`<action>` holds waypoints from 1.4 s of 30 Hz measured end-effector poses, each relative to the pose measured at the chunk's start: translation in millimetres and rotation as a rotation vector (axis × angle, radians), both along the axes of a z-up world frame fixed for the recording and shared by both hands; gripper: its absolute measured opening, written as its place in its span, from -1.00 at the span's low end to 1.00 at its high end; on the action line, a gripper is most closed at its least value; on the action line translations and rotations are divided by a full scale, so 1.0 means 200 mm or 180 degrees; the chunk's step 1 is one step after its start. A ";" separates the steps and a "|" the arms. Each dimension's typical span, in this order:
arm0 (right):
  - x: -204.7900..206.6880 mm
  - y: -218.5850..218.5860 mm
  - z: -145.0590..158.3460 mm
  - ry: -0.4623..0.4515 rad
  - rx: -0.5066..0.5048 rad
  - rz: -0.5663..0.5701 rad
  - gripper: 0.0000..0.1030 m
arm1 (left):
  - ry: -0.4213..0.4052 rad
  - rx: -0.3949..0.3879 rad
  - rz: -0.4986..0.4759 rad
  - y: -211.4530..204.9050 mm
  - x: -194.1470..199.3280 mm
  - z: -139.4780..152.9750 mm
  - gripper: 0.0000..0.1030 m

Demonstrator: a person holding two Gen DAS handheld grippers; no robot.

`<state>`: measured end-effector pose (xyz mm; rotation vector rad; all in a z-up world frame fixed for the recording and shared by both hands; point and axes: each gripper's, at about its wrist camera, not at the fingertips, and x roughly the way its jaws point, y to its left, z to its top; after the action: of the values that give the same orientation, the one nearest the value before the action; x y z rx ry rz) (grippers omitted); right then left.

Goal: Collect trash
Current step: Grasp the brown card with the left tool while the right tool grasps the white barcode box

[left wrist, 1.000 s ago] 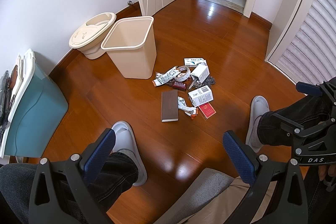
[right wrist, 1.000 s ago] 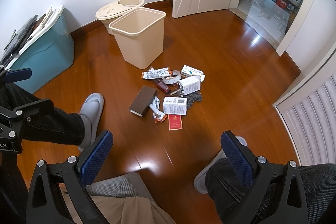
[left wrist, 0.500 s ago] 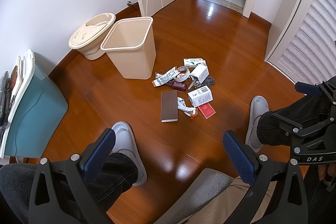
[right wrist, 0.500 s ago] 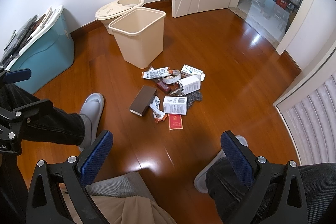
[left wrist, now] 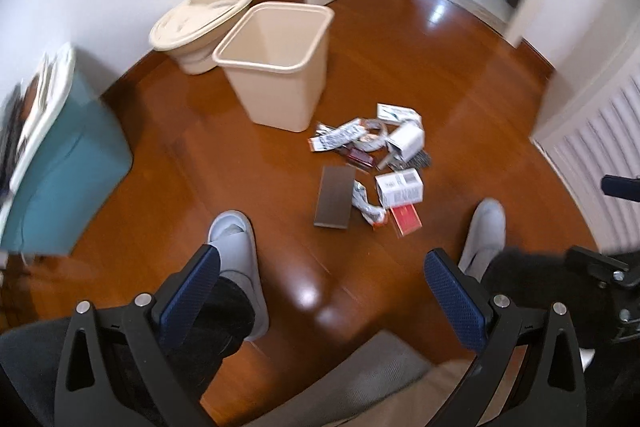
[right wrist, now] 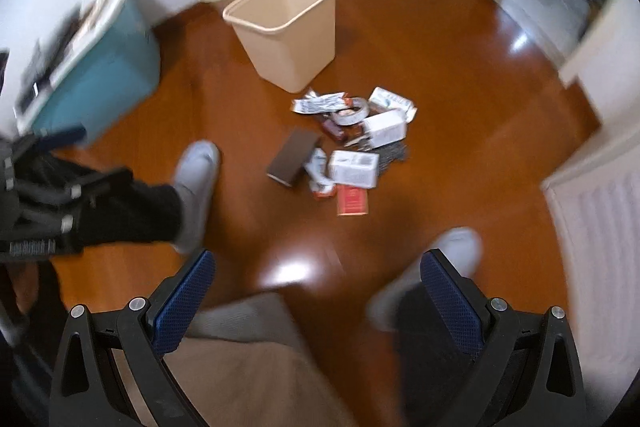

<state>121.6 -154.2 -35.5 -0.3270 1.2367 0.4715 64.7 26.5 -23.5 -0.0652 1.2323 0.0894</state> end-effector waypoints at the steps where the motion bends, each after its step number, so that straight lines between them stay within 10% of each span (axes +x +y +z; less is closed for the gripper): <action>1: 0.04 0.02 0.02 -0.0017 -0.0076 0.0080 1.00 | 0.0046 0.0004 0.0064 0.02 0.04 -0.02 1.00; 6: 0.40 0.12 -0.13 0.0151 -0.0409 0.0544 0.99 | 0.0239 0.0048 0.0327 0.06 0.32 -0.27 1.00; 13: 0.77 0.34 -0.79 0.0539 -0.0961 0.1833 0.99 | 0.0828 -0.0373 0.0977 0.10 0.51 -1.01 1.00; 19: 1.05 0.43 -1.43 0.1159 -0.0929 0.2318 0.99 | 0.1255 -0.0381 0.0993 0.03 0.58 -1.50 1.00; 26: 1.14 0.57 -1.97 0.1495 -0.1156 0.2949 0.99 | 0.1310 -0.0284 0.0788 0.03 0.65 -1.75 1.00; 33: 1.09 0.65 -2.18 0.1394 -0.1364 0.3415 0.92 | 0.1275 0.0000 -0.0163 -0.07 0.76 -1.84 1.00; 36: 1.02 0.63 -2.17 0.1365 -0.1315 0.3668 0.11 | 0.1359 0.0040 -0.0324 -0.08 0.80 -1.92 1.00; 42: 1.06 0.56 -2.11 0.1443 -0.0634 0.3221 0.08 | 0.1438 0.0008 -0.0721 -0.12 0.84 -2.00 1.00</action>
<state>334.0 -43.1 -457.2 -1.0762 1.5027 1.3445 233.0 1.5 -423.6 0.1028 1.6820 -0.0974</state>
